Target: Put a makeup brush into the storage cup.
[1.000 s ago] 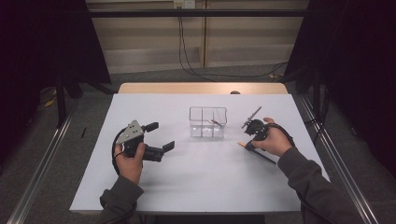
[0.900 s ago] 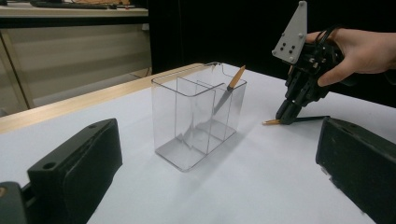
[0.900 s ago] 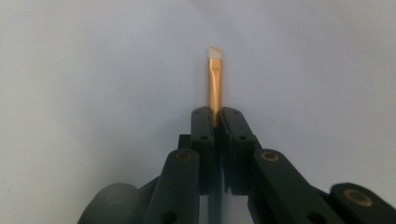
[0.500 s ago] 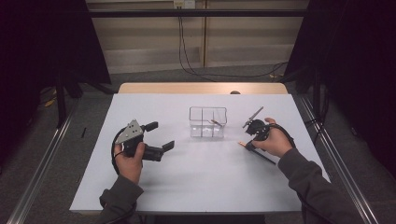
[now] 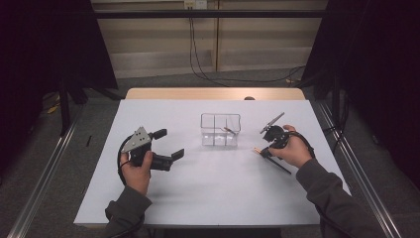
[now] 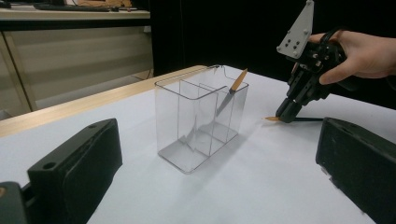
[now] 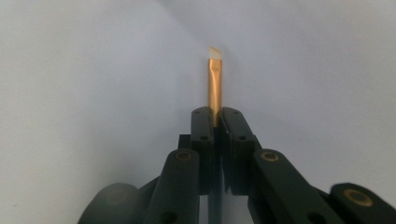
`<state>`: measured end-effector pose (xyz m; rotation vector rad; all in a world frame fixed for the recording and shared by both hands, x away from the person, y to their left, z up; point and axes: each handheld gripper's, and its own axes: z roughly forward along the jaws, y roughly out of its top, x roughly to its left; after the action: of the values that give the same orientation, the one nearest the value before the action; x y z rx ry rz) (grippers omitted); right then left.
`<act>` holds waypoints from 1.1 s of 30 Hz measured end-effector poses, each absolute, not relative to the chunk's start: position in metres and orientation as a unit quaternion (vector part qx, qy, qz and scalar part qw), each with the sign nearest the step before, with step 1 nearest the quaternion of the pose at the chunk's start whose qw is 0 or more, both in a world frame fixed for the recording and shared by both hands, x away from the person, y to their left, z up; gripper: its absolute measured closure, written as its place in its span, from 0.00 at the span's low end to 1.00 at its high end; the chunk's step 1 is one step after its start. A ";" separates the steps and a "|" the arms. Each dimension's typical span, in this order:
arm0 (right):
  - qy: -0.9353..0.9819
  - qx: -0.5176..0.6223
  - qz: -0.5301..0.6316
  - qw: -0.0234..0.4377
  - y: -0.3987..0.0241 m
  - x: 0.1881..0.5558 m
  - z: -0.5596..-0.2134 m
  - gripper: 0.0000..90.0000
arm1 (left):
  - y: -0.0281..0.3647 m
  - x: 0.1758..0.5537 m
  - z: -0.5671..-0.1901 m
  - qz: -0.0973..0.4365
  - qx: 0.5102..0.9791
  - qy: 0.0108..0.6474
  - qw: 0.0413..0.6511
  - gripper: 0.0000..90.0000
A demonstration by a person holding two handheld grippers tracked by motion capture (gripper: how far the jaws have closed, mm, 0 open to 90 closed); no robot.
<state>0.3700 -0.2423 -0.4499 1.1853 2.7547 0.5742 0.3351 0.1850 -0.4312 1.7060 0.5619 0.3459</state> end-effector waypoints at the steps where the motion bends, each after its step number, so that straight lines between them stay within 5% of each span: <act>1: 0.902 0.385 0.191 0.048 -0.243 0.370 -0.449 0.94 | 0.185 0.335 -0.431 0.149 0.738 0.245 0.611 0.00; 33: 0.843 0.406 0.334 0.116 -0.251 0.364 -0.428 0.94 | 0.185 0.336 -0.432 0.148 0.741 0.243 0.608 0.00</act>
<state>0.3644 -0.2515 -0.4277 1.1900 2.4686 0.9787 0.3357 0.1852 -0.4319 1.7116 0.5619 0.3418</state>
